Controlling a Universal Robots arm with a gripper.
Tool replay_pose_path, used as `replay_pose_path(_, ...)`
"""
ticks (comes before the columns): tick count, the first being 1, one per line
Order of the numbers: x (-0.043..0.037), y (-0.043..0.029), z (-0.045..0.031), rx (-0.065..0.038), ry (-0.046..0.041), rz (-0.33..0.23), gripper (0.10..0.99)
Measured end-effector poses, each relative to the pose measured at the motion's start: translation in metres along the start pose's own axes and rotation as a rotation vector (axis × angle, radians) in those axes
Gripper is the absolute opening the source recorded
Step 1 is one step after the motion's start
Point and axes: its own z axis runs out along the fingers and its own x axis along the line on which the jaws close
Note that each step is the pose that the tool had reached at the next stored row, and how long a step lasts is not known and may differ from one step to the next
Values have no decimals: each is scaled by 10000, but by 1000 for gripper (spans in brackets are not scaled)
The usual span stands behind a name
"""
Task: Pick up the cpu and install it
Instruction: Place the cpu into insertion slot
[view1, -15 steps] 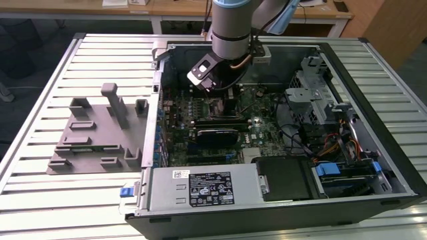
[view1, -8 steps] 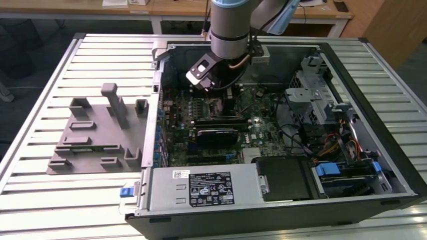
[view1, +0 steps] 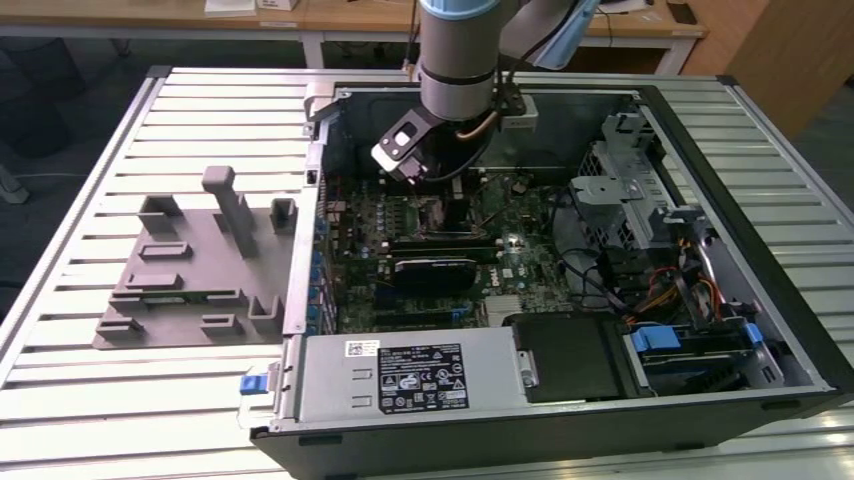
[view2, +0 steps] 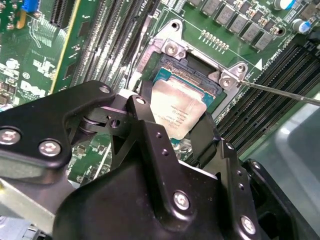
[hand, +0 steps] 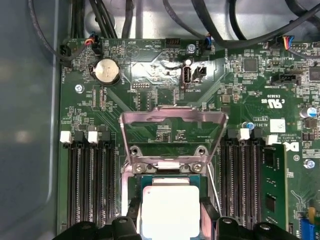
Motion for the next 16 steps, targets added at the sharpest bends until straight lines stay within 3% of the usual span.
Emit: replay_pose_path(16,49,-62,61,5,-8,126,545)
